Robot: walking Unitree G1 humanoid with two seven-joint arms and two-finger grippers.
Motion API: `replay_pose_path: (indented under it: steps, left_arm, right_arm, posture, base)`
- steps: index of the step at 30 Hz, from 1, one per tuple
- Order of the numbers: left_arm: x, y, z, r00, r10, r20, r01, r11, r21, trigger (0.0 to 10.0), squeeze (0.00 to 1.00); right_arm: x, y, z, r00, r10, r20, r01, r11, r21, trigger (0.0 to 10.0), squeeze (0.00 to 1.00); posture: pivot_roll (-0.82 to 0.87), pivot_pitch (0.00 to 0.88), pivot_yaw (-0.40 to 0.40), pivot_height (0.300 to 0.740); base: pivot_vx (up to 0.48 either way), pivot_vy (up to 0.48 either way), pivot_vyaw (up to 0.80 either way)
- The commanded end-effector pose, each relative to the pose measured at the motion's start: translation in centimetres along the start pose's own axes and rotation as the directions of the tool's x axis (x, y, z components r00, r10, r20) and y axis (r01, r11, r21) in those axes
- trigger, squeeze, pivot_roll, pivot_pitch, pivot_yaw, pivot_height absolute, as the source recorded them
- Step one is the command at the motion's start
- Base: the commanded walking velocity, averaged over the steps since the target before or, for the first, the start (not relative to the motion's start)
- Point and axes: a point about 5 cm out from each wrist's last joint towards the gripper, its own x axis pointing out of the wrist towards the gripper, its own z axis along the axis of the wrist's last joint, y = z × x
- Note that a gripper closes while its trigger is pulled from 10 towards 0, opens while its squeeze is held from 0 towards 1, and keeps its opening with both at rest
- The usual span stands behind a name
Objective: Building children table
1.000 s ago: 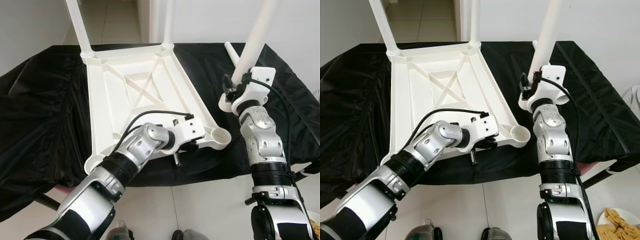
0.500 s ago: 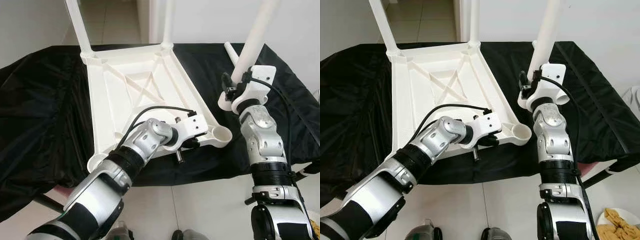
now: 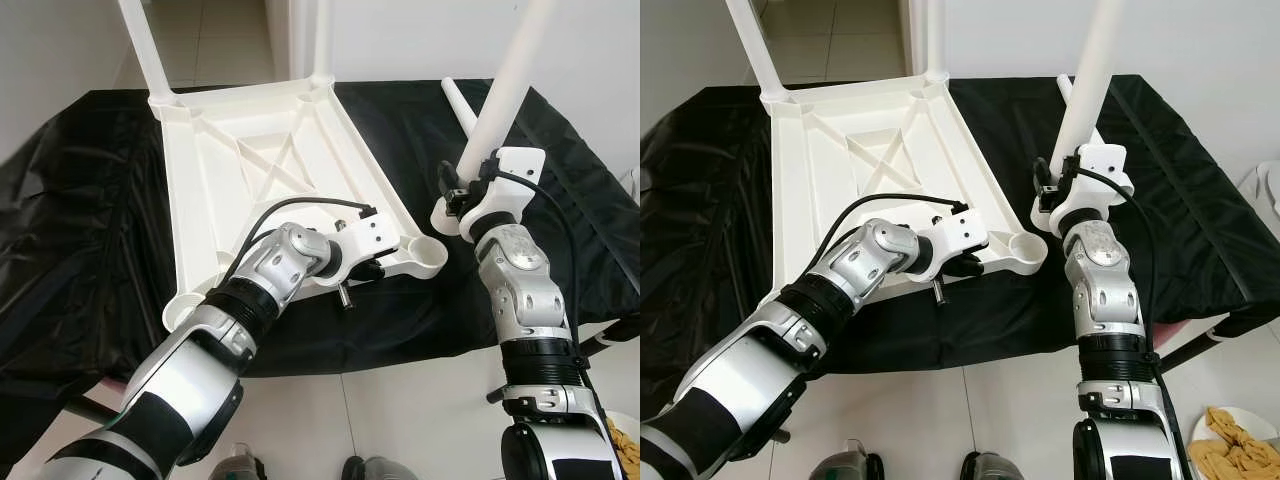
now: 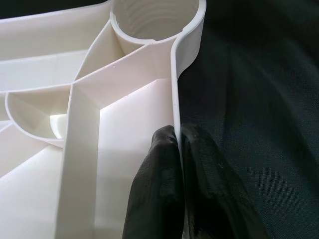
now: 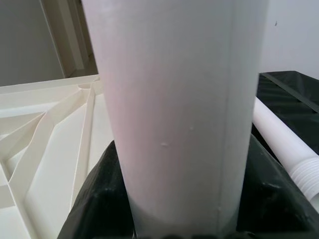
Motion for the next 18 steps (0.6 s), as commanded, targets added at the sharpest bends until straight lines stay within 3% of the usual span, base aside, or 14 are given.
replay_pose_path:
  steps: [1,11,18]
  left_arm:
    - [-0.1,0.7,-1.5,0.987,0.142,-0.076,-0.141,0.990,0.010,10.0,0.00]
    - [0.2,0.2,-0.8,0.993,0.105,-0.046,-0.104,0.994,0.037,10.0,0.00]
    - [0.1,0.2,-0.5,0.994,0.099,-0.038,-0.097,0.994,0.047,10.0,0.00]
  right_arm:
    - [-0.1,0.4,0.3,1.000,0.024,0.011,-0.024,1.000,0.013,10.0,0.00]
    - [-1.4,1.7,-0.9,0.992,0.126,0.012,-0.127,0.986,0.107,10.0,0.00]
    - [-2.1,2.0,-2.0,0.991,0.130,-0.024,-0.127,0.987,0.102,10.0,0.00]
  posture:
    - [-0.01,0.062,0.012,0.740]
    - [0.00,0.054,0.006,0.740]
    - [-0.01,0.053,0.010,0.740]
  base:
    - [0.000,0.000,0.00]
    - [0.000,0.000,0.00]
    - [0.000,0.000,0.00]
